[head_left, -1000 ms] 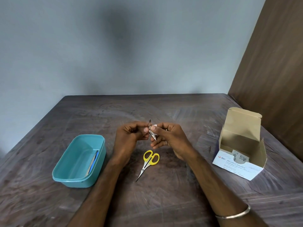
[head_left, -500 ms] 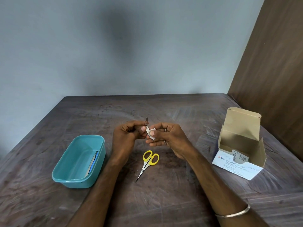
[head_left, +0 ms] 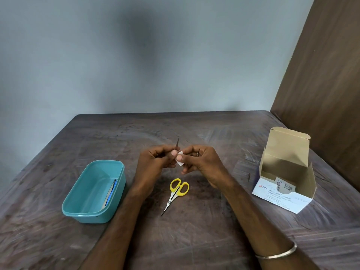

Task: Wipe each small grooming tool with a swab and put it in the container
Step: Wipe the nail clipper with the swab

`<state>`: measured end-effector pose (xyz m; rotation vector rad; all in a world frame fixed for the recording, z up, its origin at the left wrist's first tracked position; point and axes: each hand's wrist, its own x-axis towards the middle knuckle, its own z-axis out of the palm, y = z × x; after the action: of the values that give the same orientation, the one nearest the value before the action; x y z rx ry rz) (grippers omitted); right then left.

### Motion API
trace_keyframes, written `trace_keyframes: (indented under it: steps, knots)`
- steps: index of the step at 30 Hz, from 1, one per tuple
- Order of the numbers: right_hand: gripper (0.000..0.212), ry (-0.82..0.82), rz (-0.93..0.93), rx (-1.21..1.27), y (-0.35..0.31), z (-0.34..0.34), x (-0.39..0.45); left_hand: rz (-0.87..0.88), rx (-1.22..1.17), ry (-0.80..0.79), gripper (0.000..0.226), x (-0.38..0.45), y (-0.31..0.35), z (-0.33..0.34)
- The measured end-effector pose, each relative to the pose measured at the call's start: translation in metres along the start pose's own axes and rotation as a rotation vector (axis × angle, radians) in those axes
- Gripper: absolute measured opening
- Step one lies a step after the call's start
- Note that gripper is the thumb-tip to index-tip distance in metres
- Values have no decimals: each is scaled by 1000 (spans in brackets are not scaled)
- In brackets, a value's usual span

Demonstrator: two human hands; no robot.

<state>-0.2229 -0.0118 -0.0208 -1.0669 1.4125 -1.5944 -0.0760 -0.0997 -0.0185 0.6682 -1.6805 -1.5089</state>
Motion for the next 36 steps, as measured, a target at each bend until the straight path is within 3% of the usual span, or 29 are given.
trace_keyframes:
  steps: [8,21,28,36]
  knots:
    - [16,50,-129,-263,7,0,3,-68,-55,23,10,-3,8,0]
    - [5,-35,-164,-206,11,-2,6,-126,-100,96,8,-2,8,-1]
    - [19,9,-152,-211,9,-1,4,-108,-45,34,13,-5,9,1]
    - [19,32,-171,-285,13,2,5,-146,-59,28,14,-3,9,1]
